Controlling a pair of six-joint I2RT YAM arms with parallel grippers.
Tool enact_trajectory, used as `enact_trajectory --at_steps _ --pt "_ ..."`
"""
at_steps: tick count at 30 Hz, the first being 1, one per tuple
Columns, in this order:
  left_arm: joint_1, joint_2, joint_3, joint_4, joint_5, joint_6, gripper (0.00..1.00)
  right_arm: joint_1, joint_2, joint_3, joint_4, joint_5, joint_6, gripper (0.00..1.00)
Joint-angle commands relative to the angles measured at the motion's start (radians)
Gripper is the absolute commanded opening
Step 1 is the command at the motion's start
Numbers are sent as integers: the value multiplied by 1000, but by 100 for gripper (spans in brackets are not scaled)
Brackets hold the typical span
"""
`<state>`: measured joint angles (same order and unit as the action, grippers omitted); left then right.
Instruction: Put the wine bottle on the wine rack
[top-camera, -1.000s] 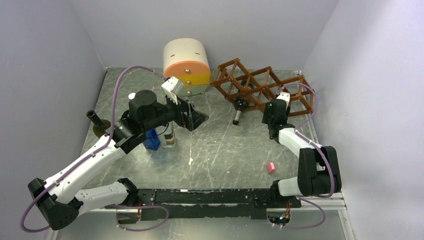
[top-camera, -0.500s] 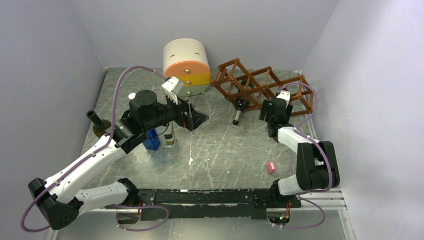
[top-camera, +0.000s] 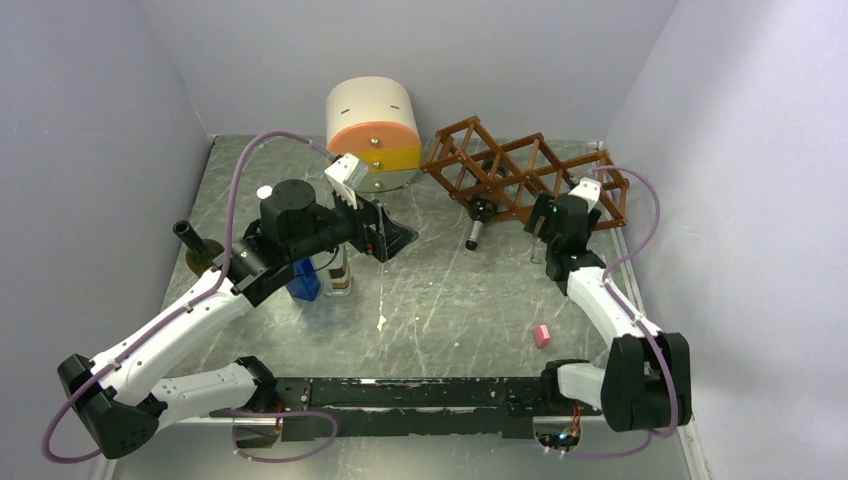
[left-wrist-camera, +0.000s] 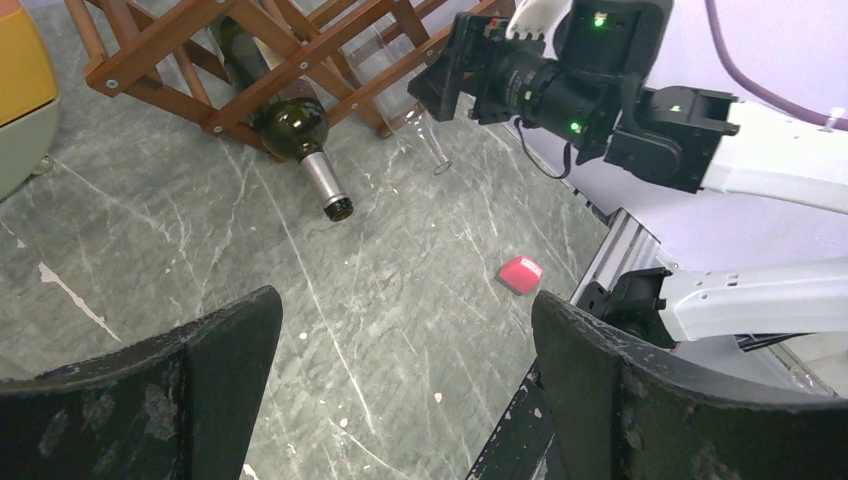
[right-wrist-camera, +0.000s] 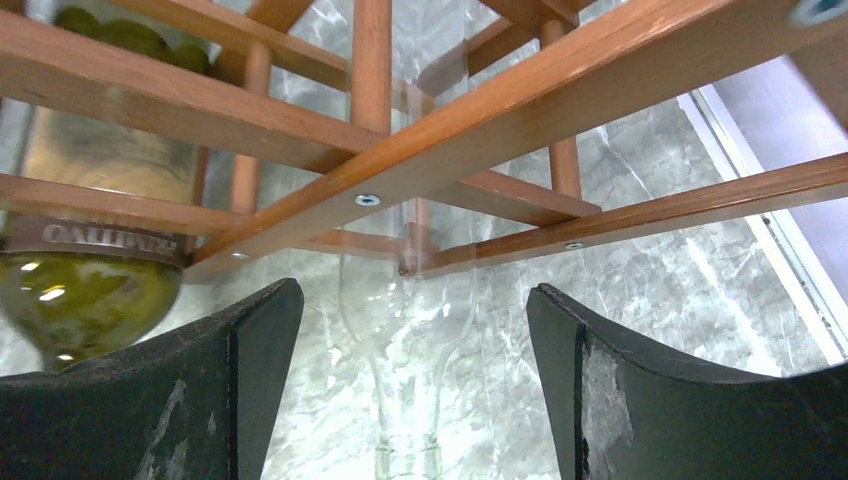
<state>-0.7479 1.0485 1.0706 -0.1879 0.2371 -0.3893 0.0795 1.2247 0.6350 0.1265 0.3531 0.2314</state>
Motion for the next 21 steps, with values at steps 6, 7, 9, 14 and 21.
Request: enact_trajectory --at_steps 6,7,9,14,21 --pt "5 -4 43 -52 -38 61 99 -8 -87 300 -412 -152 78 85" --pt "5 2 60 -73 -61 68 99 -8 -87 343 -447 -178 84 85" --pt "5 10 87 -105 -106 85 99 -8 -101 409 -494 -222 100 84" --pt "4 32 141 -143 -201 120 98 -9 -156 448 -541 -376 80 82" --pt "4 33 156 -144 -309 177 99 -4 -189 426 -485 -720 63 79"
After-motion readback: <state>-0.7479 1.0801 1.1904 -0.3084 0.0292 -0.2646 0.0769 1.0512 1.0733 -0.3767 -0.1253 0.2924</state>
